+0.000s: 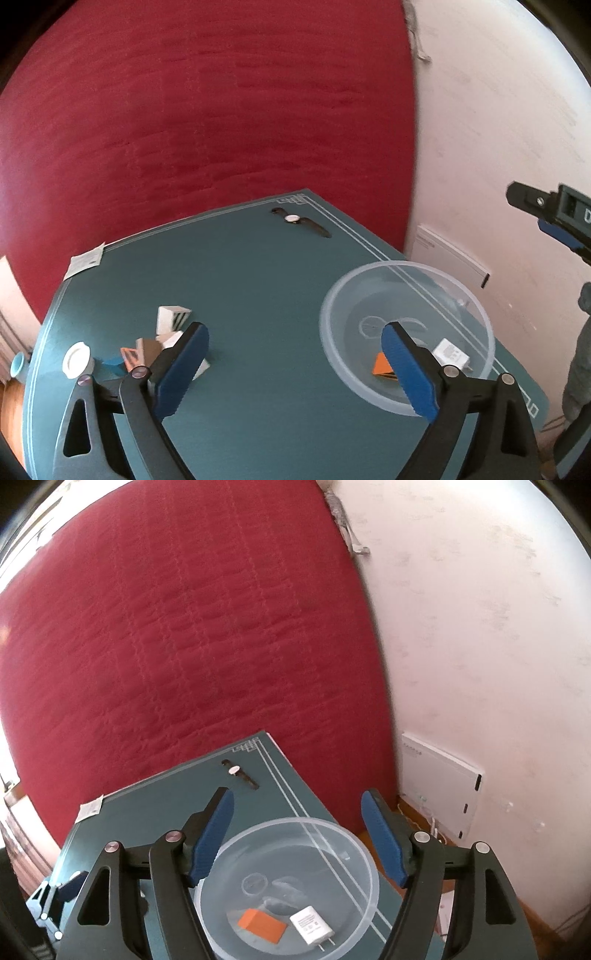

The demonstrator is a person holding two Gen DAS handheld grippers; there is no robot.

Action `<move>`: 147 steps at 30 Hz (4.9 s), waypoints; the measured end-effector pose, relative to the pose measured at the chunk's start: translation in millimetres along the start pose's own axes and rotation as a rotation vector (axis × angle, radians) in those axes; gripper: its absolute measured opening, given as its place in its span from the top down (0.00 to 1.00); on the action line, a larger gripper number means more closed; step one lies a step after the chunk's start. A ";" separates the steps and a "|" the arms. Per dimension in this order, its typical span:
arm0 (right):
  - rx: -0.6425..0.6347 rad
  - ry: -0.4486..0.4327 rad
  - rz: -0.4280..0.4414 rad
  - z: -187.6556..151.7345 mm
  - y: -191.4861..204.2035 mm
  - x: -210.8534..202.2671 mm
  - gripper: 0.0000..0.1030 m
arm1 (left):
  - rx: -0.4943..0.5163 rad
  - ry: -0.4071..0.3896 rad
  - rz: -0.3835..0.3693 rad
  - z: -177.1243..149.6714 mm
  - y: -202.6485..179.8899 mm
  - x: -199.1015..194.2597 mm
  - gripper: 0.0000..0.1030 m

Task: Organize rigid objects
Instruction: 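Lower the orange striped triangle into the clear bowl and open the left gripper, then move both grippers back toward the pile of blocks, then grasp the white cube block with the right gripper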

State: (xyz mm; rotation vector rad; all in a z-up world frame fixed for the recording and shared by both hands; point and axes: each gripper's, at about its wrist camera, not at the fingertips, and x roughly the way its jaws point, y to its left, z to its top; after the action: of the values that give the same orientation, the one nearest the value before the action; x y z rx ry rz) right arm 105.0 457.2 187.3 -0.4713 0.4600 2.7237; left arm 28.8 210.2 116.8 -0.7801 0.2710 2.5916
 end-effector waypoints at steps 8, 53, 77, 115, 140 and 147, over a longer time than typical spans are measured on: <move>-0.024 0.012 0.024 -4.3 9.9 2.5 0.29 | -0.053 -0.018 0.073 0.1 34.7 -4.7 0.06; -0.211 0.174 0.183 -68.6 79.9 16.0 0.28 | -0.317 0.150 0.358 -35.9 193.7 54.7 0.04; -0.401 0.284 0.251 -131.9 126.7 19.6 0.28 | -0.257 0.205 0.403 -47.3 195.2 86.1 0.01; -0.412 0.472 0.465 -141.5 231.5 107.9 0.28 | -0.270 0.192 0.332 -80.6 226.1 49.7 0.01; -0.414 0.532 0.481 -159.0 226.3 127.7 0.60 | -0.276 0.186 0.312 -81.1 220.8 47.2 0.01; -0.385 0.547 0.511 -161.3 203.0 106.8 0.60 | -0.265 0.194 0.302 -81.1 211.4 49.3 0.01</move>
State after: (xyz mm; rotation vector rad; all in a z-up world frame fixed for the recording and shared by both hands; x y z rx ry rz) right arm -24.0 246.2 55.1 -1.3897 0.1907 3.1601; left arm -63.3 13.6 35.9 -1.1682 0.1084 2.8746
